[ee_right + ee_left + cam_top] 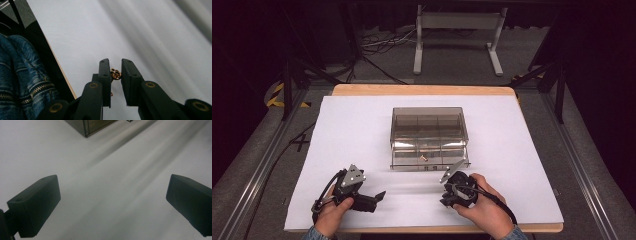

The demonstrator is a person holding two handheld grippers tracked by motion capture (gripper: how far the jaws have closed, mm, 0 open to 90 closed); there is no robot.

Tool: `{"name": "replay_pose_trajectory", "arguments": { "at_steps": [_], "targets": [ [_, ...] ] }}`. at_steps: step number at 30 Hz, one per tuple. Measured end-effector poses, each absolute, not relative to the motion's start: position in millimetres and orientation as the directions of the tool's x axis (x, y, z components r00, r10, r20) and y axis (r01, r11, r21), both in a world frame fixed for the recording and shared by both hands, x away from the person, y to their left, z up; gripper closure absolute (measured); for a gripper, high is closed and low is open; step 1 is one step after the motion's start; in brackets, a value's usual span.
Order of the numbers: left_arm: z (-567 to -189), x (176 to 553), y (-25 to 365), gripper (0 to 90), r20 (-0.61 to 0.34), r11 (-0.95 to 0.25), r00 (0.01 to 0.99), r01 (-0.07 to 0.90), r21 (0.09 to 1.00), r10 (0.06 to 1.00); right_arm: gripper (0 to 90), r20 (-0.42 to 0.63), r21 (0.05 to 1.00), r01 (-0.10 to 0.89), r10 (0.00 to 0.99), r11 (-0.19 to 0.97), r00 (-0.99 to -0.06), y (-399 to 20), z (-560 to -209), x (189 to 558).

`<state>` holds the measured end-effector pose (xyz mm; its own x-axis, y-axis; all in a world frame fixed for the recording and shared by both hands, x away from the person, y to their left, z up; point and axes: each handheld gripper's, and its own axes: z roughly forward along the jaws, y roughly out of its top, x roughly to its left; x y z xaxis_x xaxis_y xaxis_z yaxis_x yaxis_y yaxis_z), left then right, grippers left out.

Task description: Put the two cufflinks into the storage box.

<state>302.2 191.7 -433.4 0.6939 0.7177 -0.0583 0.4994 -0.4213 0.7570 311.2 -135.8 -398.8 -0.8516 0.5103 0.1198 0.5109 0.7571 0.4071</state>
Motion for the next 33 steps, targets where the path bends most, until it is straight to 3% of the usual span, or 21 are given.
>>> {"name": "replay_pose_trajectory", "arguments": {
  "at_steps": [33],
  "targets": [
    [-434, 303, 192, 0.2, -0.055, -0.424, 0.691, 0.502, 0.754, 0.72, 78.6, 0.083, 0.498, 0.471, 0.501, 0.728, -0.862, -143, -350, 308]
  ]
}}
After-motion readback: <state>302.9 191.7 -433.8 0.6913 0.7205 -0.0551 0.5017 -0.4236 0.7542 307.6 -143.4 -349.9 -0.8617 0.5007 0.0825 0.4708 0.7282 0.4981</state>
